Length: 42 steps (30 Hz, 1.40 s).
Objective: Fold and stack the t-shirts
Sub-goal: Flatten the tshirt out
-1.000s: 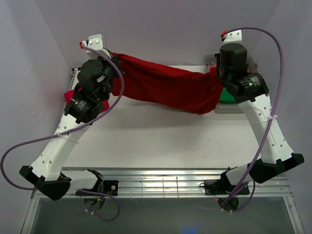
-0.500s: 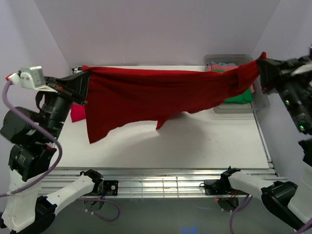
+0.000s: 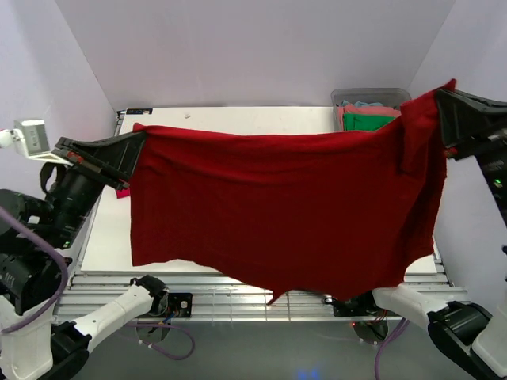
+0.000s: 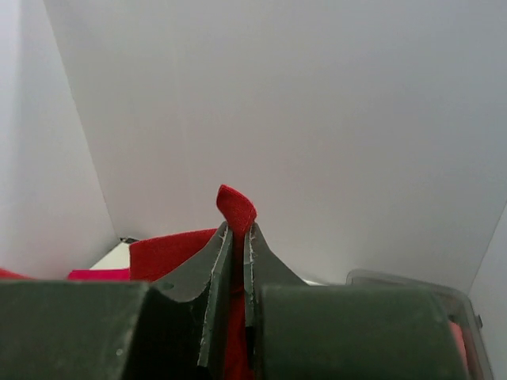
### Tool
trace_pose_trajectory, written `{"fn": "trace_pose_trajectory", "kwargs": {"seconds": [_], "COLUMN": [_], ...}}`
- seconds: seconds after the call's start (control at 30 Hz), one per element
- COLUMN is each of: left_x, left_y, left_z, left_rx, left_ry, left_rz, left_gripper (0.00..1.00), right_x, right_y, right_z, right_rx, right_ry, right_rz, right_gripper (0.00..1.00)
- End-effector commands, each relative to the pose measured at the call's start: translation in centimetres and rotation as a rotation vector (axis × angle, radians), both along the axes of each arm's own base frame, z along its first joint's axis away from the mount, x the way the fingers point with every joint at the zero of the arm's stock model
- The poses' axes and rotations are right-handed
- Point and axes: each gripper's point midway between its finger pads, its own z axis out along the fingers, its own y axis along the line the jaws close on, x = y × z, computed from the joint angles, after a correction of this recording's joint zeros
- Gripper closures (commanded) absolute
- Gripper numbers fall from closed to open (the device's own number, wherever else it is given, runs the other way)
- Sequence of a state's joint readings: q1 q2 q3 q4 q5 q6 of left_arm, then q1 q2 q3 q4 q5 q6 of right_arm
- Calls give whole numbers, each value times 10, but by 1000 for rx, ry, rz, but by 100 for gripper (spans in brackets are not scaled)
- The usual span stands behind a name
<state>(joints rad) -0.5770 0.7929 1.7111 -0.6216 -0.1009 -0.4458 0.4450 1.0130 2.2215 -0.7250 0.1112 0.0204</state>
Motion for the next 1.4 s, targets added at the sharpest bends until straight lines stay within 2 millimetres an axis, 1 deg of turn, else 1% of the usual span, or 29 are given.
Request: {"fn": "trace_pose_trajectory", "kwargs": {"seconds": [0.0, 0.07, 0.2, 0.23, 0.33, 0.43, 0.47, 0.5, 0.53, 0.57, 0.6, 0.67, 0.7, 0.77, 0.8, 0.83, 0.87, 0.9, 0.97, 1.0, 1.03, 1.1, 1.13, 1.17, 1.2, 1.23, 1.27, 1.33, 1.37], "left_x": [38, 62, 114, 134, 171, 203, 227, 236, 246, 272, 273, 284, 289, 288, 276, 279, 274, 267, 262, 259, 257, 254, 246, 251, 250, 249, 247, 242, 239], "left_y": [-14, -24, -60, -74, -93, -94, -93, -89, -89, -85, -79, -73, -71, -63, -57, -57, -53, -49, -45, -44, -43, -47, -44, -47, -48, -47, -45, -42, -41], "left_z": [-46, -81, -146, -169, -192, -159, -165, -126, -114, -121, -74, -46, -32, -19, 2, -9, 0, -12, -19, -28, -60, -93, -106, -161, -187, -213, -266, -317, -346], "left_rx": [76, 135, 273, 318, 385, 387, 403, 363, 356, 374, 325, 312, 288, 255, 221, 233, 221, 236, 247, 265, 295, 319, 320, 367, 385, 404, 451, 487, 508], "left_ry": [156, 243, 395, 453, 506, 419, 437, 367, 344, 364, 268, 200, 159, 120, 63, 74, 23, 33, 9, 14, 61, 87, 100, 191, 232, 279, 375, 476, 538], "left_rz": [49, 77, 60, 52, 65, 125, 147, 162, 161, 189, 207, 227, 238, 248, 263, 266, 282, 286, 300, 302, 294, 265, 260, 243, 232, 227, 219, 217, 207], "left_gripper": [100, 100, 100, 100, 100, 100, 100, 100, 100, 100, 100, 100, 100, 100, 100, 100, 100, 100, 100, 100, 100, 100, 100, 100, 100, 100, 100, 100, 100], "right_x": [56, 85, 148, 164, 198, 230, 245, 253, 260, 269, 272, 286, 277, 273, 272, 257, 252, 261, 249, 250, 254, 256, 256, 255, 252, 250, 246, 234, 223], "right_y": [8, 18, 43, 50, 62, 66, 69, 68, 68, 65, 63, 62, 51, 44, 38, 31, 27, 30, 28, 30, 33, 40, 43, 45, 47, 48, 51, 56, 57], "right_z": [-15, -36, -106, -132, -165, -162, -151, -143, -134, -111, -98, -83, -53, -35, -33, -17, -16, -39, -44, -56, -87, -123, -169, -192, -238, -263, -288, -336, -382], "right_rx": [21, -8, -100, -128, -142, -137, -139, -136, -130, -115, -99, -99, -88, -74, -85, -71, -76, -115, -135, -155, -187, -219, -243, -251, -276, -292, -302, -322, -336], "right_ry": [84, 155, 343, 402, 447, 420, 403, 389, 371, 324, 297, 258, 183, 134, 123, 69, 56, 97, 97, 118, 180, 241, 329, 368, 448, 501, 553, 655, 755], "right_rz": [-84, -105, -134, -139, -159, -188, -196, -201, -207, -222, -228, -238, -258, -268, -279, -286, -292, -287, -279, -266, -256, -216, -194, -180, -160, -145, -126, -75, -52], "right_gripper": [92, 92, 92, 92, 92, 92, 92, 92, 92, 92, 92, 92, 92, 92, 92, 92, 92, 92, 92, 92, 92, 92, 92, 92, 92, 92, 92, 92, 92]}}
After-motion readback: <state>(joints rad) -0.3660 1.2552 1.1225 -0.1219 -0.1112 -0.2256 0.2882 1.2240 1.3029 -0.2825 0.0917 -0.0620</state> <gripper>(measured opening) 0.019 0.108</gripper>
